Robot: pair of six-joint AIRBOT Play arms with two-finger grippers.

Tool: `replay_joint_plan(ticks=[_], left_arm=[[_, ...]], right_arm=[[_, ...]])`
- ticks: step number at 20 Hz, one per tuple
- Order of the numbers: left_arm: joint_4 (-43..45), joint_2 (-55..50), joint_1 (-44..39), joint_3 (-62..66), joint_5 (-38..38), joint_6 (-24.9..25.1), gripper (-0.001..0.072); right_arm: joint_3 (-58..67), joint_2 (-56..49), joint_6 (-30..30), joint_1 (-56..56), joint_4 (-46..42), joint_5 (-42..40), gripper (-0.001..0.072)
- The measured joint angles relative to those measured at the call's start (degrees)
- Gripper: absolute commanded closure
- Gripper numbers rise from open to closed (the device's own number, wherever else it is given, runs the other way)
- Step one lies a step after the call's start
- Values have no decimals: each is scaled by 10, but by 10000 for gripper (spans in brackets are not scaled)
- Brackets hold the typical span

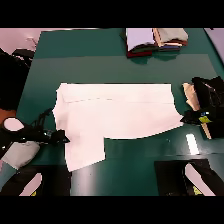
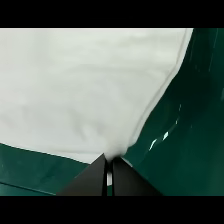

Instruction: Fold the shirts.

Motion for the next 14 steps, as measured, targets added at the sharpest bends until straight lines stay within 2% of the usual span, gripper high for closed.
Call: replay_joint_plan(ticks=[7,10,14], left_arm=[[3,115,0,127,-130,-43,686],[26,119,0,158,-114,-50,686],[73,65,0,176,-33,-49,685]], right_arm=[[1,61,17,-1,-84,70,696],[10,57,24,-1,-95,73,697],[65,-9,33,2,-85,45,697]])
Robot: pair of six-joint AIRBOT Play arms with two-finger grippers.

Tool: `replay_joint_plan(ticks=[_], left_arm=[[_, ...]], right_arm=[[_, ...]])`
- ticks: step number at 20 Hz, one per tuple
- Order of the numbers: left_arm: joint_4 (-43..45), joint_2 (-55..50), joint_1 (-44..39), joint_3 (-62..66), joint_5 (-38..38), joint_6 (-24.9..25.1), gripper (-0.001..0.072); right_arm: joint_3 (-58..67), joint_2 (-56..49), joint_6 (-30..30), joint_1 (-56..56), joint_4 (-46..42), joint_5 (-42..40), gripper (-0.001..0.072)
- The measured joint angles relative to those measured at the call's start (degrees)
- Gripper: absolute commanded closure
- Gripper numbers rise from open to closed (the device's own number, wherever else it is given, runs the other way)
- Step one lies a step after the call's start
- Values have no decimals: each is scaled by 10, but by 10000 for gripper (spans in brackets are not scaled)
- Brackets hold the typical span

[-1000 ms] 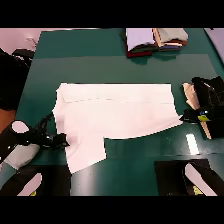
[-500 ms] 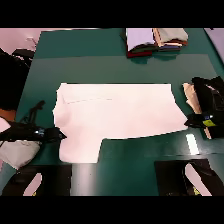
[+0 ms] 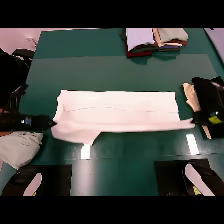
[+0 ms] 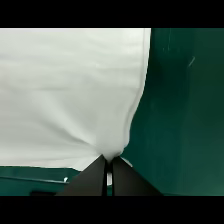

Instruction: Fold the shirts.

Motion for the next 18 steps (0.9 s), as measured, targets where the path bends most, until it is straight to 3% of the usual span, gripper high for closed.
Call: replay_joint_plan(ticks=[5,9,15,16,17,18], left_arm=[[12,-158,0,54,122,28,684],[-29,-297,0,126,191,70,684],[-60,-431,0,220,238,94,680],[-62,-440,0,227,241,97,488],[-64,-447,0,233,246,97,184],[-68,-453,0,238,249,98,140]], right_arm=[[96,-130,12,31,17,-39,697],[162,-233,30,57,19,-59,696],[238,-348,52,75,35,-82,690],[248,-360,53,75,43,-89,579],[255,-368,54,75,51,-97,348],[261,-374,54,75,59,-105,320]])
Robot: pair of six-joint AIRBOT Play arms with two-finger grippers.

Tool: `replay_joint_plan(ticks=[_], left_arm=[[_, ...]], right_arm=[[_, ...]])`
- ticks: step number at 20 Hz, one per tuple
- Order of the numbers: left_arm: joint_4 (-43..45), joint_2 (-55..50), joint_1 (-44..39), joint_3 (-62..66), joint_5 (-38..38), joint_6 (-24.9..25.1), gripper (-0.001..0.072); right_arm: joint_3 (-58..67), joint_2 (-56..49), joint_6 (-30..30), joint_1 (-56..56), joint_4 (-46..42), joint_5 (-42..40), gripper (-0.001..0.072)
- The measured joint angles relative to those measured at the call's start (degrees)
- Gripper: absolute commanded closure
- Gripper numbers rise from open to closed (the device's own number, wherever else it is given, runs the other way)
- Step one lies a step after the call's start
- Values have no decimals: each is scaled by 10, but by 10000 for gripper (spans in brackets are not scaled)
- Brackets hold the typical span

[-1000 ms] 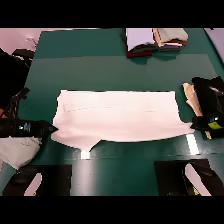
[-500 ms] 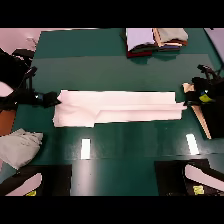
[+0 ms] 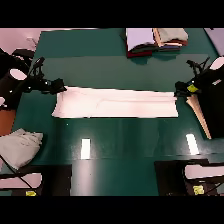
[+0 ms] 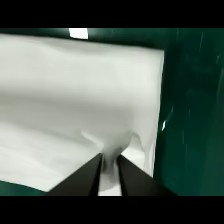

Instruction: Fold the shirts.

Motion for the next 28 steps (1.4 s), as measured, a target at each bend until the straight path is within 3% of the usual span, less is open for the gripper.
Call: replay_joint_plan(ticks=[1,2,4,5,6,7,8,13,17,18,19,20,21,22,28], left_arm=[[-1,-4,0,5,0,0,141],[-2,-6,0,10,-3,-1,256],[-5,-10,0,23,-21,-4,619],[-6,-10,0,27,-31,-5,684],[-7,-11,0,31,-41,-5,684],[-8,-12,0,34,-51,-6,684],[-8,-12,0,36,-61,-6,684],[-11,-12,-40,40,-84,-8,684],[-11,-13,-100,41,-68,-11,684],[-11,-13,-114,41,-59,-13,684],[-11,-13,-126,41,-53,-16,684],[-11,-13,-139,41,-45,-21,684],[-11,-13,-150,41,-39,-26,684],[-10,-13,-162,41,-32,-31,685],[-9,-33,-239,60,38,-42,685]], right_arm=[[7,-5,-1,-1,10,-9,321],[12,-7,-7,-4,21,-11,321],[16,-7,-26,-19,36,-10,321],[10,-4,-35,-29,42,-8,320],[0,2,-44,-44,45,-3,306],[-16,8,-53,-62,48,-1,203],[-33,14,-62,-81,53,0,193],[-128,9,-120,-185,143,-4,193],[-172,-22,-160,-199,226,-12,216],[-177,-30,-166,-190,245,-17,278],[-180,-37,-171,-179,257,-21,386],[-183,-44,-175,-165,262,-29,560],[-185,-51,-179,-151,267,-40,663],[-186,-54,-183,-139,270,-45,694],[-108,-18,-189,-89,276,-31,696]])
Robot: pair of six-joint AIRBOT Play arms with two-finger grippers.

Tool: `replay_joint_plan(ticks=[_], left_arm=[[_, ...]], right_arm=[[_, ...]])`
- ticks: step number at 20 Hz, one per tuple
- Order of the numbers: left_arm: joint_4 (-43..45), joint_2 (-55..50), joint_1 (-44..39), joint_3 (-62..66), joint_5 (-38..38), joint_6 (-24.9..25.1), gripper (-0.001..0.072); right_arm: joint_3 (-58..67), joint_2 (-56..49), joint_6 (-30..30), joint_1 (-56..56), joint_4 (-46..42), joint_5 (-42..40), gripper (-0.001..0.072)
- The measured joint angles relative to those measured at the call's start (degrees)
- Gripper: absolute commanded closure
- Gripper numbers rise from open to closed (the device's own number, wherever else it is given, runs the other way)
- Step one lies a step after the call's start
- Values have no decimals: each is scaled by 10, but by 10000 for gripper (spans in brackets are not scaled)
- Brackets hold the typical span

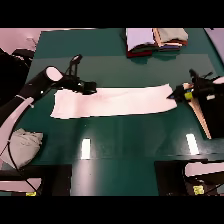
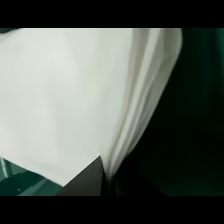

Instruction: Fold the shirts.

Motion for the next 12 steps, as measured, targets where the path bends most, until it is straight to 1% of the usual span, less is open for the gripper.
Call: replay_joint_plan(ticks=[5,9,12], left_arm=[[0,-103,-63,97,12,-2,685],[1,-188,-96,176,-8,-3,685],[5,-222,-104,203,-19,-3,685]], right_arm=[[146,45,59,54,5,54,695],[244,58,104,115,6,73,696],[314,51,132,162,6,85,696]])
